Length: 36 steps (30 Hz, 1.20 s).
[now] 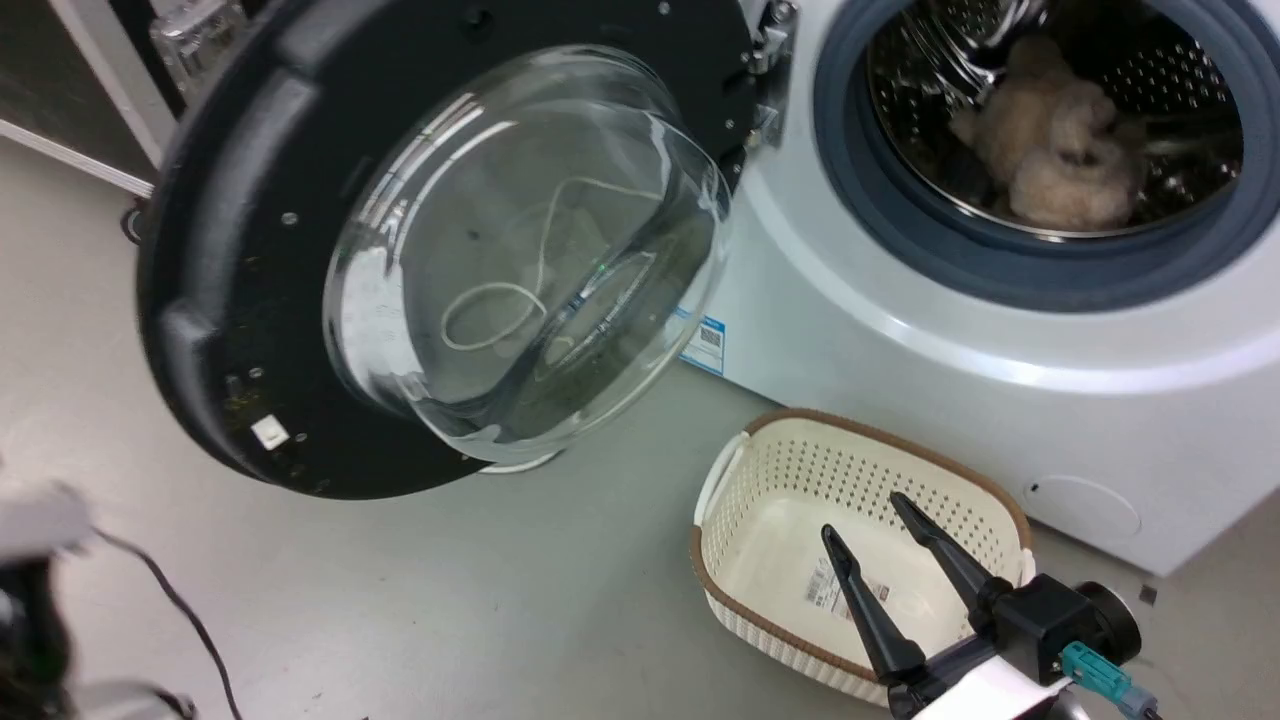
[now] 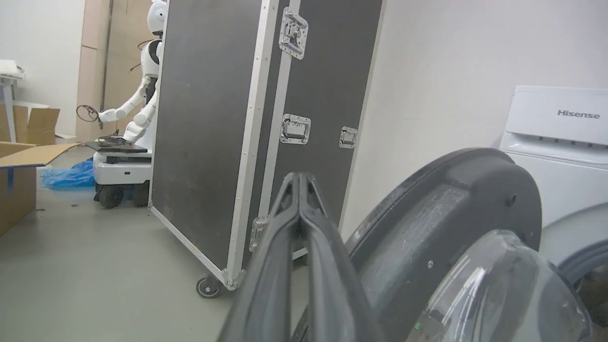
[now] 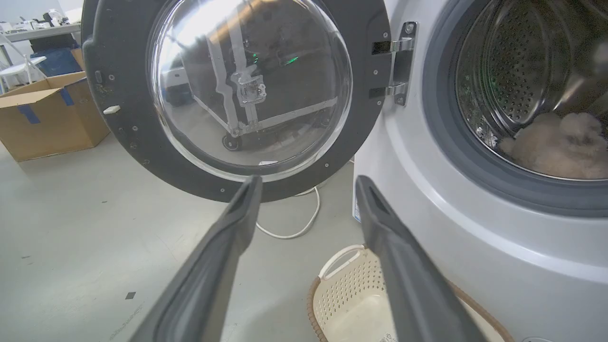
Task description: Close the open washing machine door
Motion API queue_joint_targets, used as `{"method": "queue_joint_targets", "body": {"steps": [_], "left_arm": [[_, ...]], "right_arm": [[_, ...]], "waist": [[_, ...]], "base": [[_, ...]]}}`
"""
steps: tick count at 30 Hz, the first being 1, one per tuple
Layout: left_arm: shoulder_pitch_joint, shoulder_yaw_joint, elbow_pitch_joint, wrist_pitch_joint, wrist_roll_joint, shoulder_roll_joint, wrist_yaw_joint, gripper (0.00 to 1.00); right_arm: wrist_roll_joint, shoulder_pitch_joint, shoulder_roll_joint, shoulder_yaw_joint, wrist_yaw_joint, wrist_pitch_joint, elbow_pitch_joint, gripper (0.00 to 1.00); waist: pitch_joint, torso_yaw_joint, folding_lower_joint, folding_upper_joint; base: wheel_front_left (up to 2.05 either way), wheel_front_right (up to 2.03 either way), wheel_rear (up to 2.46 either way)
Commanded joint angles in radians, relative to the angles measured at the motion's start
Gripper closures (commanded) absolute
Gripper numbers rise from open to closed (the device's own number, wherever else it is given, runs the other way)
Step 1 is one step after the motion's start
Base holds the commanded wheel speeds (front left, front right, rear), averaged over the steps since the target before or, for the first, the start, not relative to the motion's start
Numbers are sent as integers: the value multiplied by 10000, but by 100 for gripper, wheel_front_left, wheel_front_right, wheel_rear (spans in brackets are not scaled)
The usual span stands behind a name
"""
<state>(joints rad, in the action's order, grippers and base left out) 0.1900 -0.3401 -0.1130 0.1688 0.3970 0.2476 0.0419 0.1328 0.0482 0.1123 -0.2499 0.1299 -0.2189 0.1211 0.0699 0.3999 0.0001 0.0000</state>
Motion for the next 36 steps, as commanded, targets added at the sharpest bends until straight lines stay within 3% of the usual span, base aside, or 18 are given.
{"method": "queue_joint_targets", "body": {"steps": [1,10,11,14,15,25,26,27,30,36], "left_arm": [[593,-313,356,-419,691,264,88,100],[3048,-1731,3626,-3623,4416,1304,-333,100],[3634,-2166,4622,-4928,5787,1368,-574,100],[3966,-2280,5209,-6360,6946,1393,-570,100],[3970,-2096,5329,-7609,7688,1253,-400,100],[2935,-1613,4386,-9715,8757,672,32,100],[2421,-1401,3782,-10290,9121,242,133,100],[2421,-1401,3782,-10290,9121,242,133,100],[1527,-959,2684,-10968,9464,-490,129,100],[201,-312,1262,-11383,9680,-1473,11,100]], "right_arm": [[35,-6,107,-65,7,-106,-12,0],[215,336,349,-447,7,-294,30,0],[283,465,446,-542,8,-356,50,0],[335,548,555,-610,8,-419,78,0],[363,583,625,-611,8,-429,94,0],[380,640,517,-416,8,-429,189,0],[369,534,409,-219,8,-429,248,0],[369,534,409,-219,8,-429,248,0],[317,381,241,54,8,-429,340,0],[207,241,48,335,8,-429,428,0]], "waist": [[191,-140,-1,0],[757,-392,-1,0],[948,-416,-1,0],[1106,-394,-1,0],[1174,-408,-1,0],[881,-531,-1,0],[603,-545,-1,0],[603,-545,-1,0],[162,-636,-1,0],[-340,-1002,-1,0]], "base": [[0,0,0],[0,0,0],[0,0,0],[0,0,0],[0,0,0],[0,0,0],[0,0,0],[0,0,0],[0,0,0],[0,0,0]]}}
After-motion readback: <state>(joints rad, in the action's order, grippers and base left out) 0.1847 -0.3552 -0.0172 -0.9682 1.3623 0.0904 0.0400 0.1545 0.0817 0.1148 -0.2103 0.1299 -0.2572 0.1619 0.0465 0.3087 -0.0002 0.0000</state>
